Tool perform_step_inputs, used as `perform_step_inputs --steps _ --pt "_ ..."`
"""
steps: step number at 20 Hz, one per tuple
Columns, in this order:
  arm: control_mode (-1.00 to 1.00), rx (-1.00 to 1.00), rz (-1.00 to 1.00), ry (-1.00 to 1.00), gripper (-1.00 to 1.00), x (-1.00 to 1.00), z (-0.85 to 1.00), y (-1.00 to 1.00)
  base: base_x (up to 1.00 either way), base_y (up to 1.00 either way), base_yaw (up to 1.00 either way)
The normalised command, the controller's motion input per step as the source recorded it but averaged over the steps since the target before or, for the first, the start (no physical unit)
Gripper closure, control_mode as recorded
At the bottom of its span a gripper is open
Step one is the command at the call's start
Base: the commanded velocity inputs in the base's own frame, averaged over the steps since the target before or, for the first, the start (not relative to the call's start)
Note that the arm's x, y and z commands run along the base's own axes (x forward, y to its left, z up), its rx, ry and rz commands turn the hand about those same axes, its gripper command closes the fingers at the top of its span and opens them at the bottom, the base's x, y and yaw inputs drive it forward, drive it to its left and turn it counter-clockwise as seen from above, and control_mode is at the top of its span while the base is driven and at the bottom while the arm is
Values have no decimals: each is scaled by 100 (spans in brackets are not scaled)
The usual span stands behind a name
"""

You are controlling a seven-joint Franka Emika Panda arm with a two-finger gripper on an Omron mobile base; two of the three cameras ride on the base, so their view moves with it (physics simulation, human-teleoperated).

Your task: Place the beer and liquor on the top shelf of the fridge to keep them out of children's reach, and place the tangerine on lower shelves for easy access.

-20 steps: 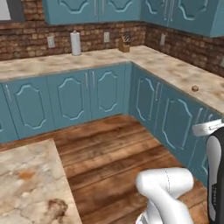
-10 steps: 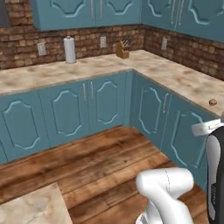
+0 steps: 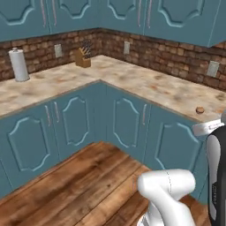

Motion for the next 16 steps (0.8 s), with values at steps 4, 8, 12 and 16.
perform_step_inputs --steps 4,8,12,16 --pt "100 0 0 0 -100 0 0 0 81 0 -55" --pt "100 0 0 0 -100 0 0 0 87 0 -52" --pt "100 0 0 0 -100 0 0 0 98 0 -46" --pt "100 0 0 0 -100 0 0 0 100 0 -42"
